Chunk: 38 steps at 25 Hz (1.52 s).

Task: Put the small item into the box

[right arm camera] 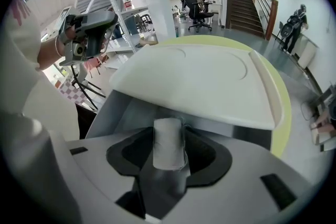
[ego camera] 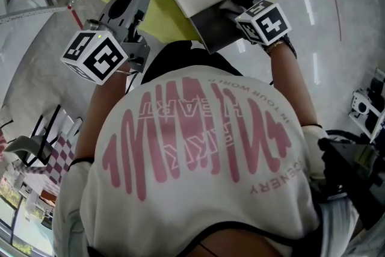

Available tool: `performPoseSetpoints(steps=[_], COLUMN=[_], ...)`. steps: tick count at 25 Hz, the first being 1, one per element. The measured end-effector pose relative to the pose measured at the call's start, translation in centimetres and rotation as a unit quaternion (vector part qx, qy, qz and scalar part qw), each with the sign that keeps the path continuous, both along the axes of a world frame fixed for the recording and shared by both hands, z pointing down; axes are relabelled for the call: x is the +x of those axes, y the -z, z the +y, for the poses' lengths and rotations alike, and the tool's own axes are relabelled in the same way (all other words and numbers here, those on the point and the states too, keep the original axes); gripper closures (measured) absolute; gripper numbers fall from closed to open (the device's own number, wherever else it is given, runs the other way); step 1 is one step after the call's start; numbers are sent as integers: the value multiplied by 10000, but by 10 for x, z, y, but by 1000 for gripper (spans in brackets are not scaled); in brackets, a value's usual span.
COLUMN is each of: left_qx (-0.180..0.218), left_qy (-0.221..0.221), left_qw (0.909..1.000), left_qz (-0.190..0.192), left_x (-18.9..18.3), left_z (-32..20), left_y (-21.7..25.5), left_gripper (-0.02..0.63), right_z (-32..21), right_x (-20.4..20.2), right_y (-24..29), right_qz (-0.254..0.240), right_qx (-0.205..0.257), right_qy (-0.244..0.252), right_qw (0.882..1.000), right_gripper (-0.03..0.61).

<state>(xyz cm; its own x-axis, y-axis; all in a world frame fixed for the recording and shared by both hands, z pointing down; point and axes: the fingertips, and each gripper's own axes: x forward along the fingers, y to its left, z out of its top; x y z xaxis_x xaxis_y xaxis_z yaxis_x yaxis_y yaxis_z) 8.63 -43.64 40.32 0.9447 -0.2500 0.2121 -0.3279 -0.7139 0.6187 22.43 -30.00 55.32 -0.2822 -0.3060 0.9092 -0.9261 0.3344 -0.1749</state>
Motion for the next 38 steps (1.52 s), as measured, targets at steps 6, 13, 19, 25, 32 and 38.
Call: performPoseSetpoints(steps=[6, 13, 19, 25, 32, 38], left_qx=[116, 184, 277, 460, 461, 371], left_qy=[-94, -92, -184, -229, -186, -235], left_qw=[9999, 9997, 9992, 9983, 9980, 9981], left_qz=[48, 117, 215, 291, 395, 425], left_x=[6, 7, 10, 14, 16, 23], left_z=[-1, -2, 2, -2, -12, -12], left_y=[14, 23, 35, 51, 58, 57], left_gripper=[607, 607, 607, 607, 607, 607], right_z=[6, 13, 15, 16, 13, -10], right_x=[-2, -1, -3, 4, 18, 28], right_y=[7, 12, 27, 33, 43, 88], right_qz=[-116, -105, -243, -328, -550, -1600], right_qx=[35, 63, 273, 439, 582, 1343], right_qy=[-194, -262, -552, -909, -1522, -2467], right_qw=[9997, 9996, 9978, 9944, 9851, 9463], right_gripper=[388, 388, 409, 481, 558, 569])
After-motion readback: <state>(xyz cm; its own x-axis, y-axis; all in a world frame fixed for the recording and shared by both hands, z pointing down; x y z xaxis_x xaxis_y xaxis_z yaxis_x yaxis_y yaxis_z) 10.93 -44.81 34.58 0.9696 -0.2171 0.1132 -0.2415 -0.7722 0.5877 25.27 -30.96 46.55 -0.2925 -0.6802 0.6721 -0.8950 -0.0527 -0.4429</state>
